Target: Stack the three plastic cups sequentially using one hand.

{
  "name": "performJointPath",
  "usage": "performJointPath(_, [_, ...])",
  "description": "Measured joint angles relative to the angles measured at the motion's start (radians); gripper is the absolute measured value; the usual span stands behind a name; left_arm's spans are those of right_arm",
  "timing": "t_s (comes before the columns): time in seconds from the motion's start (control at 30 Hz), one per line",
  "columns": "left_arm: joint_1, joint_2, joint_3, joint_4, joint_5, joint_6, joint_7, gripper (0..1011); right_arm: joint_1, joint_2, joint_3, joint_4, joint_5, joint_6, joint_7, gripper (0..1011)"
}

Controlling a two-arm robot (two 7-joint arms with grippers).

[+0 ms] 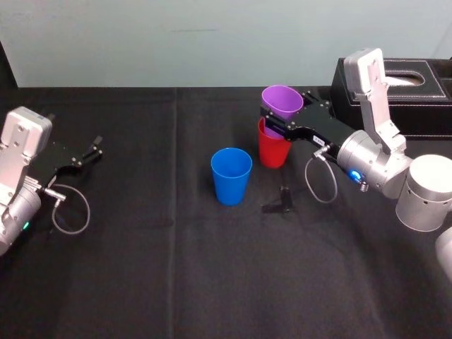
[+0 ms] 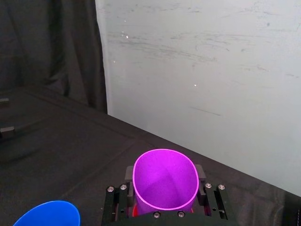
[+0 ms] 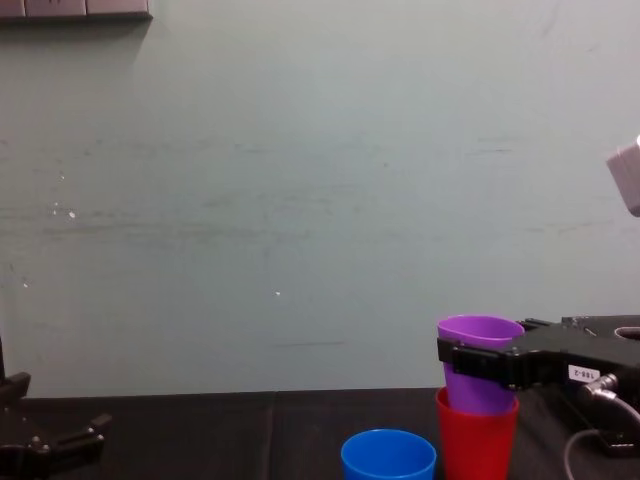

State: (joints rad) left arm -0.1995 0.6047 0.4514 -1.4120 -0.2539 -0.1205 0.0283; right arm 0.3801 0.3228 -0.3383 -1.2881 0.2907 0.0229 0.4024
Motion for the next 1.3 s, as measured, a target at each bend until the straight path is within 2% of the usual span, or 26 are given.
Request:
performJointPath(0.73, [0.0, 0.0, 0.0, 0.0, 0.0, 0.0, 0.0, 1005, -0.005, -0.004, -0.002, 0.036, 0.007, -0.021, 0.014, 731])
performJointPath(1.3, [0.0, 0.0, 0.0, 0.0, 0.0, 0.0, 0.0, 1005, -0.01, -0.011, 0.0, 0.047, -0.008, -0.064, 0.01, 732])
